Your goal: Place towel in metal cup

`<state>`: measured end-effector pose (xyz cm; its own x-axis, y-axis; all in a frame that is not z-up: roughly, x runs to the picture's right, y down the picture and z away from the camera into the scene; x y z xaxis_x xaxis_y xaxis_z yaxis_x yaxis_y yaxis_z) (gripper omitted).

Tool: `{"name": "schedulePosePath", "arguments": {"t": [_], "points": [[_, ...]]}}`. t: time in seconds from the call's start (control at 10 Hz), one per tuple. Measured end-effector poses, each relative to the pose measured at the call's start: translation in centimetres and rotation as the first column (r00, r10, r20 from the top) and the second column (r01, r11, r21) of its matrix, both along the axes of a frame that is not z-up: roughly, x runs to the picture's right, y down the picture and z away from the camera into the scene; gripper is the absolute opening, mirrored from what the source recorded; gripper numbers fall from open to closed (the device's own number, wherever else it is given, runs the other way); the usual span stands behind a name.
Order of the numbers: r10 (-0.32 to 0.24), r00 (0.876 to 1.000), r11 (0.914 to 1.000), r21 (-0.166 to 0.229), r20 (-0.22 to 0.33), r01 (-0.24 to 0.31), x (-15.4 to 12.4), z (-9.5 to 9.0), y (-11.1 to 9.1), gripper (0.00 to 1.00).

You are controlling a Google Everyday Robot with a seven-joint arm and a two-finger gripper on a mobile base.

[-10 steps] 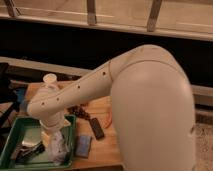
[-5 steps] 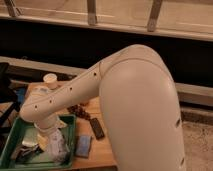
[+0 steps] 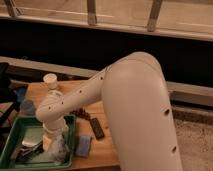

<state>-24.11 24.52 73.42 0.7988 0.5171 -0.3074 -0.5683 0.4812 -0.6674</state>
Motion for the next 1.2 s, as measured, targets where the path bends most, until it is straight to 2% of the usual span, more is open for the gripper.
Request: {"name": "schedulePosePath", "arguments": {"t": [0.2,0.4,0.5,0.7,0.8,0.9,1.2], "points": [[0.041,0.998,0.9988,-0.028,0.046,-0.040,-1.4,0.9,0.3,0.80],[0.064,0.995,0.9975,-0.034,0.078,-0.061,-3.0,1.1,0.2,0.80],[0.070,0.993,0.9970,-0.038,0.094,-0.067,-3.9,1.3,0.0,0.80],[0.063,0.993,0.9961,-0.068,0.101,-0.056,-4.8,2.2,1.0,0.77],[0.060,0.994,0.9947,-0.089,0.095,-0.052,-4.7,3.2,1.9,0.67],[0.064,0.994,0.9936,-0.099,0.093,-0.055,-4.8,3.5,2.2,0.60],[0.054,0.995,0.9933,-0.106,0.080,-0.046,-3.9,3.5,2.2,0.27]]}}
